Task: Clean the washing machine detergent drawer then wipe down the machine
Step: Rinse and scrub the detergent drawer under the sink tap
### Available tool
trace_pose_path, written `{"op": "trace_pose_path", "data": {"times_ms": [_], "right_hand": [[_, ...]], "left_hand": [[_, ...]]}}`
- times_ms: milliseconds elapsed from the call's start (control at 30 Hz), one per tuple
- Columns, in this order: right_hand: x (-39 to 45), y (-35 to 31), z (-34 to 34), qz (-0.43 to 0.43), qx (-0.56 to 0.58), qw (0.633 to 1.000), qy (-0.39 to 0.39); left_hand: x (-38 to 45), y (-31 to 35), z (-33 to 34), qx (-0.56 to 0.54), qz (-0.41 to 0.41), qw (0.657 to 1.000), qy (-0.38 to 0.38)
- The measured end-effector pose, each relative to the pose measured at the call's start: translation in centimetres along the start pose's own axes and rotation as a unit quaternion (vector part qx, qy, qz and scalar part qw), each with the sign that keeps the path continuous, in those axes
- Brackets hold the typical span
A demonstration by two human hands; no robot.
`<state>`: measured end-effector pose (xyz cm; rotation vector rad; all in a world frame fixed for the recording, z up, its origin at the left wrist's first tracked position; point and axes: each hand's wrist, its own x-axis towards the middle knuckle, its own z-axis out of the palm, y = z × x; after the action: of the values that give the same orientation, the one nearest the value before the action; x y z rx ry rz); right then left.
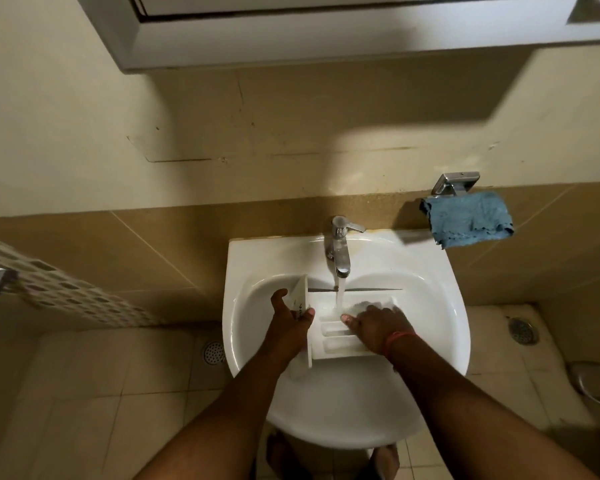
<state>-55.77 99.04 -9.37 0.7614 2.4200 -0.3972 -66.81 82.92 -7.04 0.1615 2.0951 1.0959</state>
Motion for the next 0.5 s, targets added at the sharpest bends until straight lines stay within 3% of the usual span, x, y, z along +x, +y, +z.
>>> {"op": "trace_pose_path", "data": {"times_ms": [67,133,233,400,500], "right_hand": [[0.8,-1.1,0.0,0.015,0.012,0.999,-0.027],[1.0,-3.8,0.4,-0.051,0.060,0.996,-0.050],[0.6,-4.7,0.6,-0.078,0.121,0.989,-0.025],[0.8,1.7,0.1,0.013,0.004,0.998,-0.056],[1.7,0.2,0.2,0.003,-0.028,0.997,-0.070]], "left_hand": [[0.0,-0.1,0.1,-0.005,-0.003,1.000,0.001],[-0.1,0.0,0.1,-0.014,-0.003,1.000,-0.002],[-0.3,0.1,0.0,-0.024,-0.005,1.000,-0.016],[-0.2,0.1,0.0,-0.004,-0.009,1.000,0.000],[-0.3,0.1,0.1,-0.009,-0.014,1.000,0.003]]}}
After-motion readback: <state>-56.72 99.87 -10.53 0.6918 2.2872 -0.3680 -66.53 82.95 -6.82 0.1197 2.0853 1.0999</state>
